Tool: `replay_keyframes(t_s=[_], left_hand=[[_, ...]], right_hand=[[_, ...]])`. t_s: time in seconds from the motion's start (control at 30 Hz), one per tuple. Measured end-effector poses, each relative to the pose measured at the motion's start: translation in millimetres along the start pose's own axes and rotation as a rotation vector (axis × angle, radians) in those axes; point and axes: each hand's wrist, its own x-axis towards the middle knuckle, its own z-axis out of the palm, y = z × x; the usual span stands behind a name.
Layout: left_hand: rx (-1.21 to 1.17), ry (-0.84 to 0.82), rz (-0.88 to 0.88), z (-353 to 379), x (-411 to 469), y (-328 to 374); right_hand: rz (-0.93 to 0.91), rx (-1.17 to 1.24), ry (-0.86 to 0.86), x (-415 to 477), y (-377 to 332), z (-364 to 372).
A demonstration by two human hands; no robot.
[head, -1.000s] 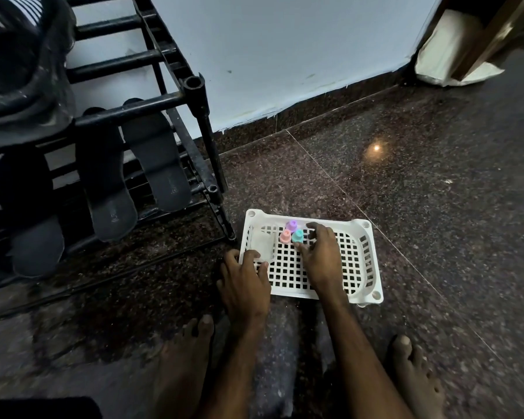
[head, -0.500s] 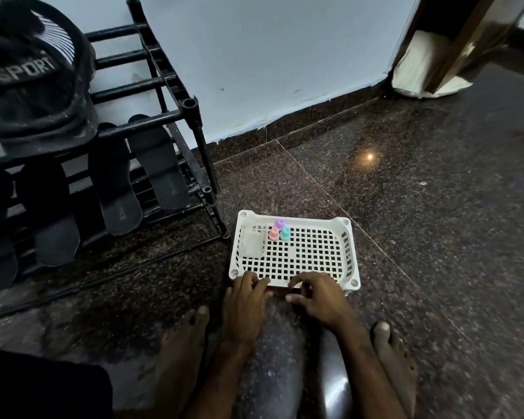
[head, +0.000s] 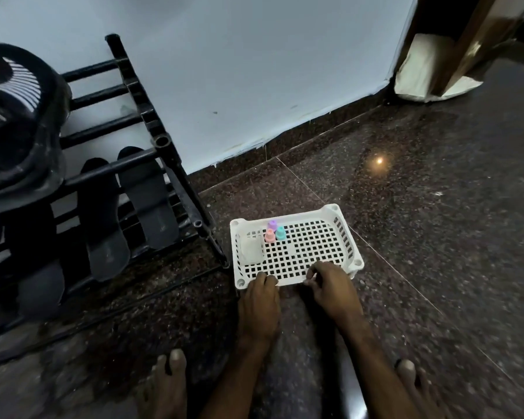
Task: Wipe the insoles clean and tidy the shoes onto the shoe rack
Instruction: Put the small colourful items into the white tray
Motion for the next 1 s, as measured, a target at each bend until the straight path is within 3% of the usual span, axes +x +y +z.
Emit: replay_keyframes(t_s=[0.53, 1.0], left_hand=[[0.088, 0.005, -0.268, 17, 122, -21], [0.117, -0.13, -0.229, 3, 145, -50]], right_hand=[[-0.152, -0.088, 0.002, 151, -50, 31], [-0.158, -0.263, -0.238, 171, -90, 50]])
